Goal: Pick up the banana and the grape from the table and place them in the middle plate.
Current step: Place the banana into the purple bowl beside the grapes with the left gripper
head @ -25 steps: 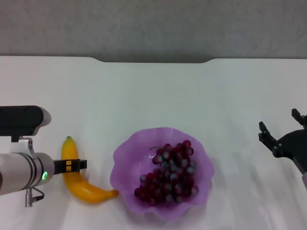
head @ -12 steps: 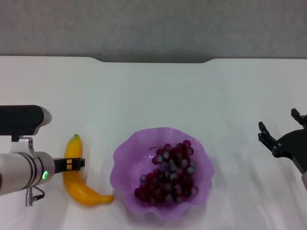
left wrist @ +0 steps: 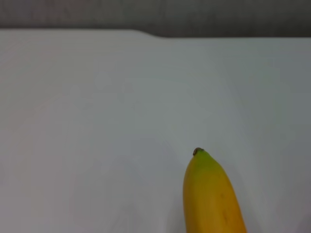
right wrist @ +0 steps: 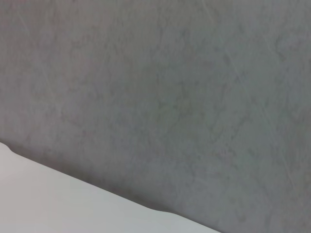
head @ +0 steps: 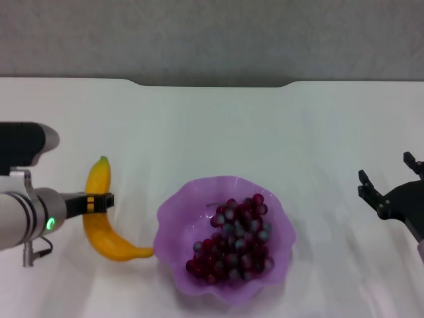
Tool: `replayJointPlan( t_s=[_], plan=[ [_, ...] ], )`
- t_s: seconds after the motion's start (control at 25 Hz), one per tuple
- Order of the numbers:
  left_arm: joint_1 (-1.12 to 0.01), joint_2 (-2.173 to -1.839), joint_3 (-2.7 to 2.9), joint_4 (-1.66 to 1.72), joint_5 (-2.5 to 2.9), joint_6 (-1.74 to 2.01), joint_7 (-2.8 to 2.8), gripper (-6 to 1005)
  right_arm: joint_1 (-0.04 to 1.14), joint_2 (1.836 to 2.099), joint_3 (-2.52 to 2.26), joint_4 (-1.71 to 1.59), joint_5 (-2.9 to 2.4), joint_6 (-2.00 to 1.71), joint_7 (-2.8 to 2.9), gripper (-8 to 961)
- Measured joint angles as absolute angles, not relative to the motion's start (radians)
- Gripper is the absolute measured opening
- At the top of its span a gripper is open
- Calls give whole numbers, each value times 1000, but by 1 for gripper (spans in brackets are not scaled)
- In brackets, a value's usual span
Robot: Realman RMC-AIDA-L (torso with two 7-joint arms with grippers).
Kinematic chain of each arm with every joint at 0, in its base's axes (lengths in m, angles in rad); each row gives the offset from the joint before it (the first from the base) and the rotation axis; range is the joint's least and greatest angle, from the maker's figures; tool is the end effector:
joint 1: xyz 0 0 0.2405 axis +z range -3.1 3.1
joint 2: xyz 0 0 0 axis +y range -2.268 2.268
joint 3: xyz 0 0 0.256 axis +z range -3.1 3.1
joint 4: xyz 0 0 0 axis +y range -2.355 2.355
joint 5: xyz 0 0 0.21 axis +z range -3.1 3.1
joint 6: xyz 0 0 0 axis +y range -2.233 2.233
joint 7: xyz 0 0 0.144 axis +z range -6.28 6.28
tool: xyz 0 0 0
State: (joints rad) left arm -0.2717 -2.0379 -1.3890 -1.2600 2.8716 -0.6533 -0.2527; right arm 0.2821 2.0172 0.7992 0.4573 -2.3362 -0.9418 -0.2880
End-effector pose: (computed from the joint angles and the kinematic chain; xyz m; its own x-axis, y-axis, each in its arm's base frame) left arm -0.2689 0.3595 -0.0218 0.4912 0.7295 0.4760 0.7576 -0.0882 -0.6467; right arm 0.3297 0.3077 -0.0419 0.9027 -0.0342 -0.4288 -0.4245 -0.2317 -0.8753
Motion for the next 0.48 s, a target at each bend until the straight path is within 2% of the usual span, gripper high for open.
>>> replayJointPlan(
  t_s=[0.48],
  plan=[
    [-291, -2039, -1447, -1394, 2868, -845, -119, 517, 285, 2017, 790, 455, -2338, -940, -288, 884]
  ],
)
